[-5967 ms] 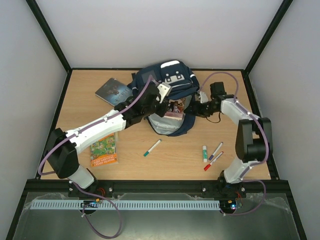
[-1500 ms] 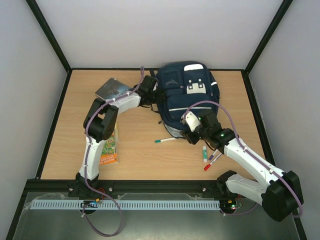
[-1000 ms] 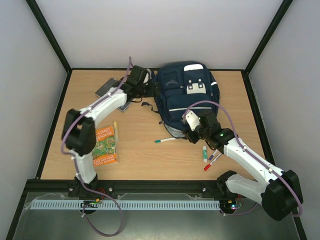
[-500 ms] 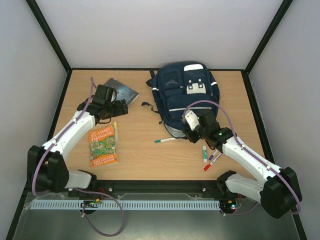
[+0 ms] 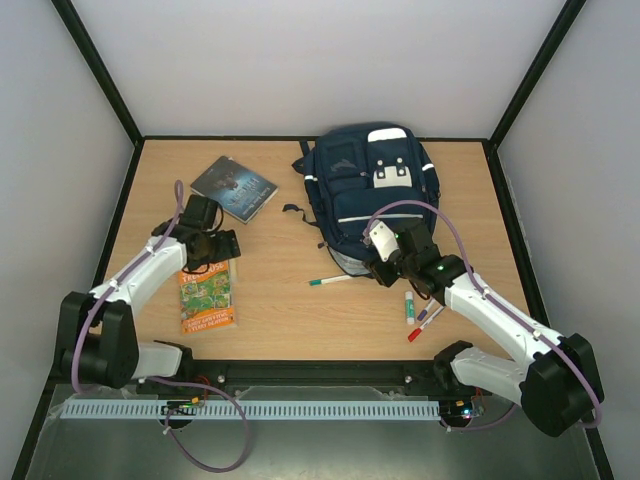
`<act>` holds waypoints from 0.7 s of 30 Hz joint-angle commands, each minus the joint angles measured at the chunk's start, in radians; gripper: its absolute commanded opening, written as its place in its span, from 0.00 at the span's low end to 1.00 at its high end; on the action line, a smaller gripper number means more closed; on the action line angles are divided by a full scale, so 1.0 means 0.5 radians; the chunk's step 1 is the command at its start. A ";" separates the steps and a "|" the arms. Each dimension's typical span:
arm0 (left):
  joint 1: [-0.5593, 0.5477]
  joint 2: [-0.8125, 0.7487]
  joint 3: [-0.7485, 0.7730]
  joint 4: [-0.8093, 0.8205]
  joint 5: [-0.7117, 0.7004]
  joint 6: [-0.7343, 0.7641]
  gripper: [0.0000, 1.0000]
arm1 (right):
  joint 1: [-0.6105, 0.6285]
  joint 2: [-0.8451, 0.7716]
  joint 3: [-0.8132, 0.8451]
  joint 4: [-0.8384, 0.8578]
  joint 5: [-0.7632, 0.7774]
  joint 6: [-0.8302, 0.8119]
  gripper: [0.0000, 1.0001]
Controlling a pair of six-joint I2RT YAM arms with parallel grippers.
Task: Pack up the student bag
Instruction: Pick up the book from the center of the board.
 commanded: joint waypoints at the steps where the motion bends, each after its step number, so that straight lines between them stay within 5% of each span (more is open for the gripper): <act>1: 0.020 0.048 -0.019 -0.033 -0.112 -0.017 0.89 | -0.004 0.028 0.006 -0.047 -0.059 -0.003 0.57; 7: 0.145 -0.102 -0.080 -0.126 -0.377 -0.119 0.96 | -0.003 -0.006 -0.002 -0.052 -0.075 -0.010 0.57; 13: 0.404 -0.193 -0.174 -0.143 -0.260 -0.129 0.99 | -0.002 0.026 0.012 -0.080 -0.161 -0.013 0.57; 21: 0.431 -0.294 -0.305 -0.116 -0.037 -0.319 0.99 | -0.003 0.017 0.009 -0.101 -0.195 -0.023 0.59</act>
